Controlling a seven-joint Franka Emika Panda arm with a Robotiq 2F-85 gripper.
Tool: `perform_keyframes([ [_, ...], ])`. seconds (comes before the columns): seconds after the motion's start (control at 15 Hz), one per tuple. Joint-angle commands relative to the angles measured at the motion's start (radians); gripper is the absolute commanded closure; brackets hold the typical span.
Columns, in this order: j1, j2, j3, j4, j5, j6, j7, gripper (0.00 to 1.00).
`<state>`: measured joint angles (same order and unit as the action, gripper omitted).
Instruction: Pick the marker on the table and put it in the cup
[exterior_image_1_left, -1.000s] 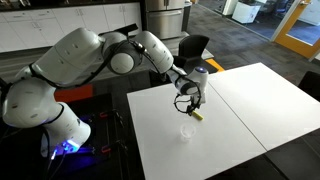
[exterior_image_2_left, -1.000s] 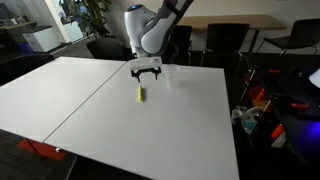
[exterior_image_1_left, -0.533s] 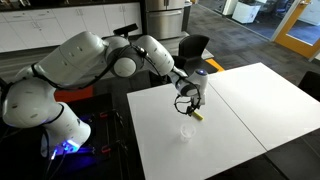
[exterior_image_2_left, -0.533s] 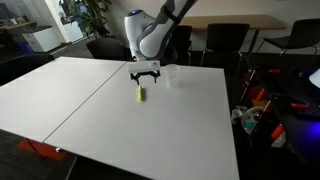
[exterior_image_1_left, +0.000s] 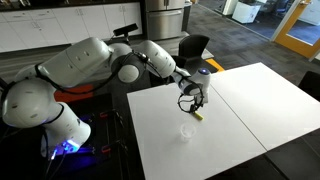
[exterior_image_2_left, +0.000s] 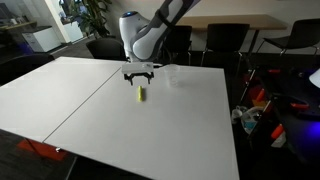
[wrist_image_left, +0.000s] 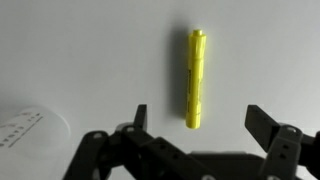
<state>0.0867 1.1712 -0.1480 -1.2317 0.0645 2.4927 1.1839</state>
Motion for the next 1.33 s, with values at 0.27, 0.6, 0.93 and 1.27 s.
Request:
perform_keyframes([
  [0.27, -0.008, 0.122, 0.003, 0.203, 0.007, -0.127, 0.006, 0.0],
  [0.6, -0.017, 0.172, 0.009, 0.274, 0.009, -0.167, 0.007, 0.0],
  [0.93, -0.023, 0.214, 0.011, 0.331, 0.009, -0.191, 0.013, 0.0],
  [1.27, -0.028, 0.252, 0.01, 0.369, 0.008, -0.197, 0.018, 0.0],
])
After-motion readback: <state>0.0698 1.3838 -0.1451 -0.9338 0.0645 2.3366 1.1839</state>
